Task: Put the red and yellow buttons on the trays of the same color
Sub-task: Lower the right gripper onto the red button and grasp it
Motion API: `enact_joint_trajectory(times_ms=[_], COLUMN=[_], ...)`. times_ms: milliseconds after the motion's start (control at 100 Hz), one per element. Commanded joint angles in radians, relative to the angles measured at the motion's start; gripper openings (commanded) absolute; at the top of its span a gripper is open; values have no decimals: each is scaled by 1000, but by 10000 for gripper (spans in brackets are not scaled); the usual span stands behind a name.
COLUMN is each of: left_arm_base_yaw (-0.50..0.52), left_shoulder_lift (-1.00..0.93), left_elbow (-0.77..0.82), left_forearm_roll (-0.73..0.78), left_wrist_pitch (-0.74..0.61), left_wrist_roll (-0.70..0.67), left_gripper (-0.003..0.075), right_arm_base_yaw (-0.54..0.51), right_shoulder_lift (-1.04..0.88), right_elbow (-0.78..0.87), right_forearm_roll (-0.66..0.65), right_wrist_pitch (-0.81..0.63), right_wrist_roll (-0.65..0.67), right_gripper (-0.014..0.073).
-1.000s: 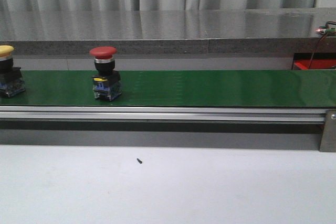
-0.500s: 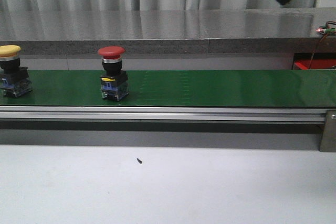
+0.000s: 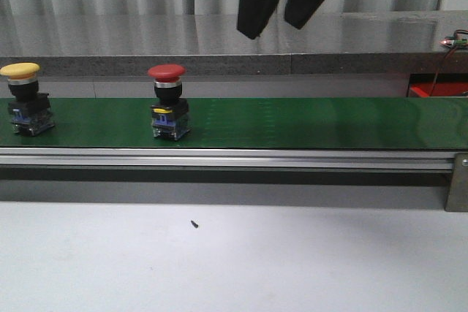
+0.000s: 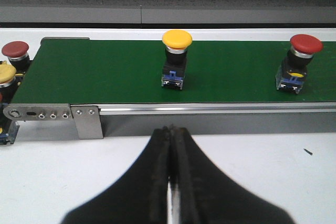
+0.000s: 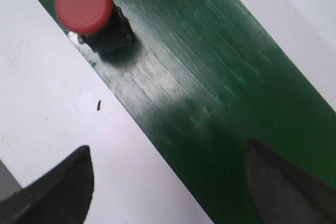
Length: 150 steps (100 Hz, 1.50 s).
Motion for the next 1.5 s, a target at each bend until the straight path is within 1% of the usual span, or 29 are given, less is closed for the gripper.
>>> enact_joint_trajectory(times_ms=[0, 180, 350, 690, 890, 940, 1010, 1340, 1410, 1490], left_arm_base_yaw=[-9, -9, -9, -9, -9, -9, -9, -9, -9, -9], left_shoulder_lift=[9, 9, 9, 9, 9, 9, 9, 9, 9, 9], left_elbow=[-27, -27, -27, -27, -27, -27, -27, -27, -27, -27], left_forearm_roll=[-22, -22, -22, -22, -22, -22, -22, -22, -22, -22], left_wrist_pitch=[-68, -68, -68, -68, -68, -68, -68, -68, -68, -68], left_wrist_roll=[-3, -3, -3, -3, -3, -3, -3, -3, -3, -3], left_gripper=[-20, -20, -20, -20, -20, -20, -20, -20, -20, -20], right_arm_base_yaw=[18, 63, 92, 94, 94, 94, 94, 93, 93, 93], right_shoulder_lift=[-14, 56, 102, 139, 139, 139, 139, 139, 139, 139], right_elbow=[-64, -112, -124, -124, -124, -124, -124, -124, -124, -124], right_forearm_roll=[19, 22, 28, 59, 59, 59, 59, 59, 59, 59], right_wrist_pitch=[-30, -46, -73, -178, -188, -185, -179, -158, -158, -163], right_wrist_roll=[-18, -18, -20, -20, -20, -20, -20, -20, -20, -20], right_gripper=[589, 589, 589, 589, 585, 559, 501, 198, 150, 124])
